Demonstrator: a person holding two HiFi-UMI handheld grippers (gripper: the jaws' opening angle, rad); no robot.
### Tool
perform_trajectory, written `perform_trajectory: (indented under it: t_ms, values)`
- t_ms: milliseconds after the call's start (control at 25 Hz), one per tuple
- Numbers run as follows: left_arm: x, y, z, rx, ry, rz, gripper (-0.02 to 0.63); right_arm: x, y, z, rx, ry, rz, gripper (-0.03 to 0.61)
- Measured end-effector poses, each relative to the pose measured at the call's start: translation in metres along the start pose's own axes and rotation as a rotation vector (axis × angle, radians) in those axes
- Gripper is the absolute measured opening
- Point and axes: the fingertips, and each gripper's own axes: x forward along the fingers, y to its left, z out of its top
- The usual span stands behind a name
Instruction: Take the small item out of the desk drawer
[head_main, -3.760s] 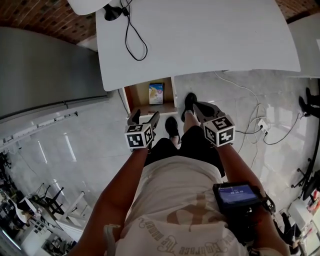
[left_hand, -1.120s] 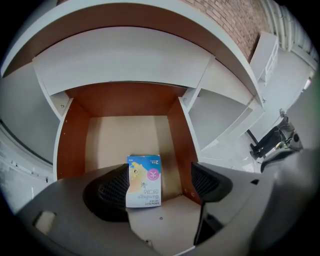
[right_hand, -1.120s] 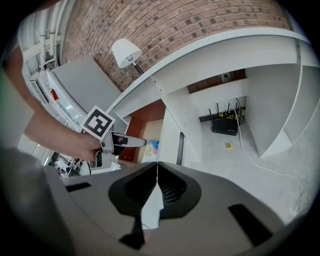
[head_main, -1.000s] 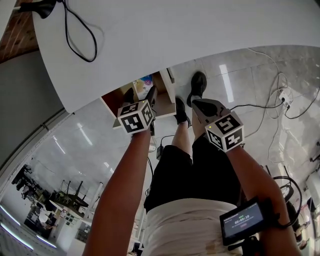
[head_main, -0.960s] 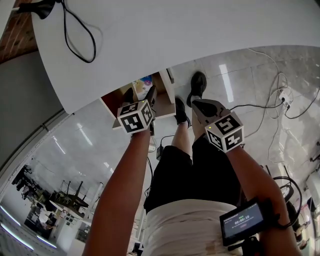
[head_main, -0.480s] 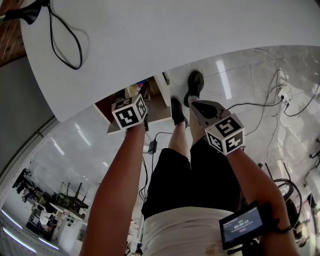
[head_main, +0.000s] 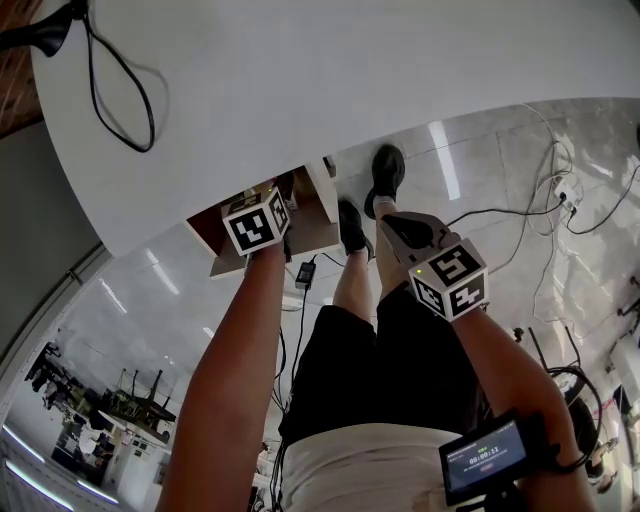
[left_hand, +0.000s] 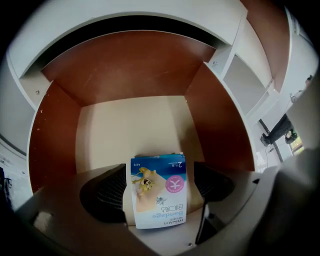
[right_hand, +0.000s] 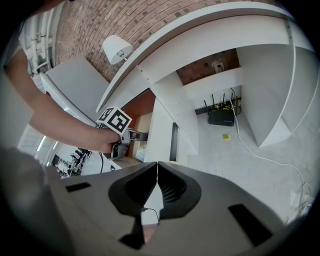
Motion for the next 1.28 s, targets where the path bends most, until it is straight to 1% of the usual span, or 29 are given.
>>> perform_trajectory:
  t_ms: [360,560,760,1040,1280]
  values:
    - [0.013,0.007,-0.012,0.027,0.06,0.017,0.402,0.0,-0.005,0.002,0.004,0.014,-0.01,0.006]
    - [0.016,0.007,-0.015,0.025,0.07,0.017,0.402,-0.002,-0.007,0.001,0.01,0.015,-0.015,0.006]
    - [0.019,0.008,-0.018,-0.004,0.084,0.032,0.402,-0.001,-0.014,0.002,0.029,0.005,-0.022,0.006]
    - [0.017,0.005,-0.018,-0.019,0.089,0.034,0.399,0.0,-0.018,0.005,0.028,-0.001,-0.02,0.006]
    - [0.012,-0.003,-0.018,-0.039,0.086,0.012,0.387,-0.001,-0.023,0.003,0.038,-0.012,-0.028,0.006]
